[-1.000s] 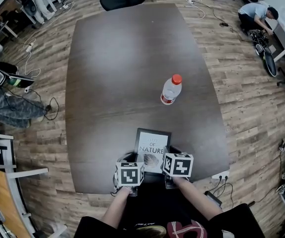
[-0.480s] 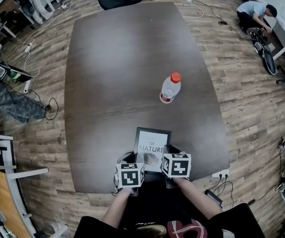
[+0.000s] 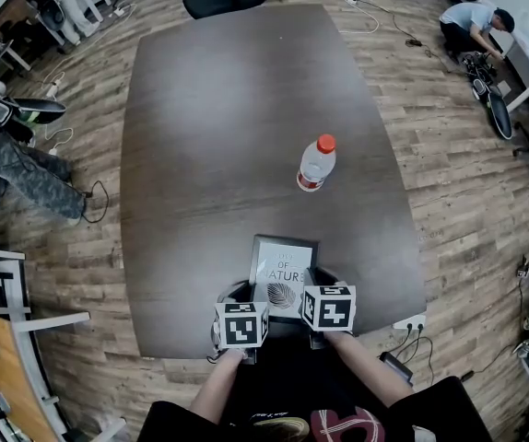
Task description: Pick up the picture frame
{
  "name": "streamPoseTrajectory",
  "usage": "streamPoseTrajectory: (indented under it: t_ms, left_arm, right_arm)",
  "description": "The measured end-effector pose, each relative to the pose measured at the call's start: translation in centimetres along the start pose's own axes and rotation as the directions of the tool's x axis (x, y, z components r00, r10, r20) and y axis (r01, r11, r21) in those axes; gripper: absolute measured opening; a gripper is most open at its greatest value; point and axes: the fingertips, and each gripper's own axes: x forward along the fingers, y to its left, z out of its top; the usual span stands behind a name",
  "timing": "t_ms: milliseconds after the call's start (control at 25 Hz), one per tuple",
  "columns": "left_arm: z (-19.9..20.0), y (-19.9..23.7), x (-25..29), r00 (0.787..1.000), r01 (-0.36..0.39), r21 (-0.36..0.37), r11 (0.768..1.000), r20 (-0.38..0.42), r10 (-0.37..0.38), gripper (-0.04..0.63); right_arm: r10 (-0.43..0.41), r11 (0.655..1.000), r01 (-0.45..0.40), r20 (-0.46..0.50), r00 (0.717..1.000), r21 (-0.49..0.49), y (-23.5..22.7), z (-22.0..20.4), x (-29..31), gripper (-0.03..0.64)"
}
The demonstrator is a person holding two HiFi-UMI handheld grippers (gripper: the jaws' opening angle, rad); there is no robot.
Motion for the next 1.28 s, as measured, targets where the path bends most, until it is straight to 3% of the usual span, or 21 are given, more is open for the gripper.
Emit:
streamPoseTrajectory:
  t_ms: [320, 1280]
  left_arm:
    - [0.5, -0.5, -0.3, 1.0, -0.001, 0.031, 1.0, -0.005, 0.001, 0.072]
    - [2.9, -1.6, -3.9, 0.993, -0.048, 0.09, 0.995, 0.109, 0.038, 0.072]
  right_arm:
    - [-0.001, 1.0, 0.001, 0.013, 1.0, 0.012, -0.4, 0.1, -0.3, 0.086]
    - [0.034, 0.999, -0.034, 0.134, 0.99, 0.001, 0.2, 2.6, -3.4, 0.084]
